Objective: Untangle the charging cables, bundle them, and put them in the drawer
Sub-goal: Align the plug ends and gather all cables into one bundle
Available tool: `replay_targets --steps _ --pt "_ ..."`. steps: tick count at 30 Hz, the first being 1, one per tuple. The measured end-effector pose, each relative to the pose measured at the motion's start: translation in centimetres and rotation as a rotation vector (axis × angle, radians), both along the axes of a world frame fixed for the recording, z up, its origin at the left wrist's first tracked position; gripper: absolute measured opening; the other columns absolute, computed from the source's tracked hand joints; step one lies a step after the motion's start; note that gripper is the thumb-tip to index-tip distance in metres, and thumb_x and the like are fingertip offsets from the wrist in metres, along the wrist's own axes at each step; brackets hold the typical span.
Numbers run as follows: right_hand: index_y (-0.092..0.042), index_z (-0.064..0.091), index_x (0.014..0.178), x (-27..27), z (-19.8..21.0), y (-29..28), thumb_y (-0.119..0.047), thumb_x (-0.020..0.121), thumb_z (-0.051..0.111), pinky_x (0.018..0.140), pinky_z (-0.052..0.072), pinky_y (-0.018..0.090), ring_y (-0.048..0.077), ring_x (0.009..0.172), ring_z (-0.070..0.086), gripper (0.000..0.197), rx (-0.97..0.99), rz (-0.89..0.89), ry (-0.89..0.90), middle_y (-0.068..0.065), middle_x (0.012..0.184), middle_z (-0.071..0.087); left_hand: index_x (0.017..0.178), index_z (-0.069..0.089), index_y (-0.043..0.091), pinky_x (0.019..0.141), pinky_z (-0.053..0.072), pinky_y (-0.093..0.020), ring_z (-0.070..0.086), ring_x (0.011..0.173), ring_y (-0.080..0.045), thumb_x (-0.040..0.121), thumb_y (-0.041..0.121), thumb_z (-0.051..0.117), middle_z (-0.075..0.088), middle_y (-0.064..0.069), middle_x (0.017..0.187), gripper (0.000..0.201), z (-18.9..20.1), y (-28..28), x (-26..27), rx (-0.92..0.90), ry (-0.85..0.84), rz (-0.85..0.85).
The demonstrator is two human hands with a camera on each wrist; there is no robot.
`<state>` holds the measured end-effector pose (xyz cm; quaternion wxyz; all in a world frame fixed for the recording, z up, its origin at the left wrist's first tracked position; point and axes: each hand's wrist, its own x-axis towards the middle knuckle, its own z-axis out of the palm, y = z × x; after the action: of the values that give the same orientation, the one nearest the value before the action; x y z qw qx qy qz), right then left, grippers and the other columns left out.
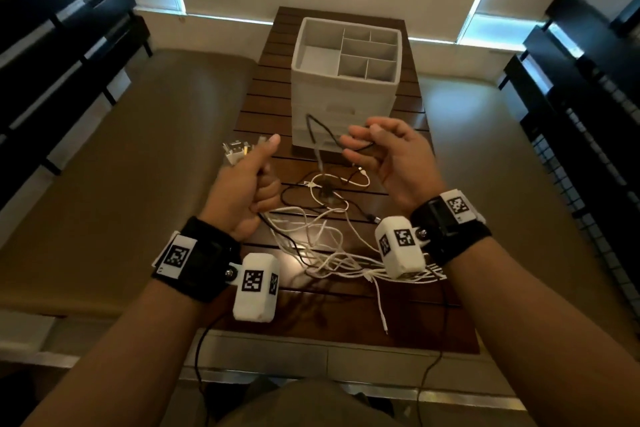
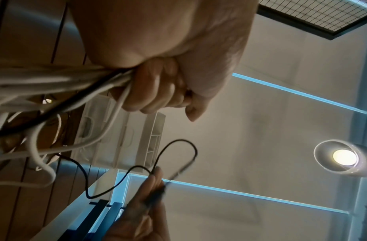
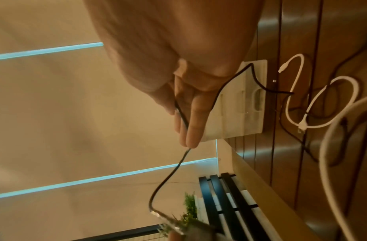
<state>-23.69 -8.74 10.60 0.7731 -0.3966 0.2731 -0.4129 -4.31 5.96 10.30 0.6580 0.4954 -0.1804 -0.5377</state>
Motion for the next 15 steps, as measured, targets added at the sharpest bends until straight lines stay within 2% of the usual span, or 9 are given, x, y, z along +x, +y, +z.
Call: replay_targets --steps 3,7,10,13,15 --pt "-0.004 0.053 0.123 0.6 -0.2 1.0 -0.001 0.104 0.055 0.084 0.064 0.046 0.044 0.107 0.073 0.019 0.016 0.037 0.009 0.027 0.114 0.072 0.073 0.06 0.014 0.032 0.017 -0.016 0.02 0.034 -0.005 0.102 0.045 0.062 0.024 0.007 0.047 0.042 -0.2 -0.8 -1.3 0.06 -0.051 -0.023" --pt "-0.005 0.053 0.121 1.1 0.4 1.7 -0.002 0.104 0.055 0.083 0.064 0.045 0.042 0.106 0.074 0.018 0.035 0.051 -0.028 0.027 0.115 0.072 0.091 0.069 0.009 0.035 0.017 -0.018 0.02 0.036 -0.004 0.101 0.04 0.066 0.028 0.01 0.047 0.033 -0.6 -1.3 -2.1 0.071 -0.116 0.066" --pt "-0.005 0.055 0.115 1.2 1.0 1.7 -0.001 0.104 0.053 0.083 0.064 0.043 0.042 0.108 0.073 0.011 0.096 0.033 -0.128 0.027 0.115 0.072 0.099 0.075 0.005 0.037 0.018 -0.019 0.019 0.039 -0.006 0.097 0.039 0.072 0.027 0.01 0.049 0.034 -1.0 -0.8 -2.4 0.101 -0.134 0.049" --pt "-0.005 0.056 0.111 1.2 1.1 2.2 -0.001 0.105 0.051 0.079 0.065 0.041 0.038 0.102 0.076 0.009 0.128 0.108 -0.134 0.026 0.112 0.073 0.117 0.072 0.002 0.037 0.016 -0.019 0.019 0.039 -0.004 0.092 0.048 0.07 0.028 0.011 0.048 0.052 -1.0 -1.0 -2.7 0.084 -0.02 -0.013" --pt "-0.005 0.054 0.115 1.2 0.6 2.8 0.0 0.104 0.05 0.074 0.065 0.041 0.037 0.093 0.077 0.013 0.103 0.16 -0.051 0.027 0.108 0.073 0.122 0.067 0.003 0.035 0.015 -0.018 0.019 0.037 -0.002 0.087 0.054 0.068 0.024 0.01 0.049 0.062 -0.8 -1.5 -2.5 -0.004 0.111 0.021"
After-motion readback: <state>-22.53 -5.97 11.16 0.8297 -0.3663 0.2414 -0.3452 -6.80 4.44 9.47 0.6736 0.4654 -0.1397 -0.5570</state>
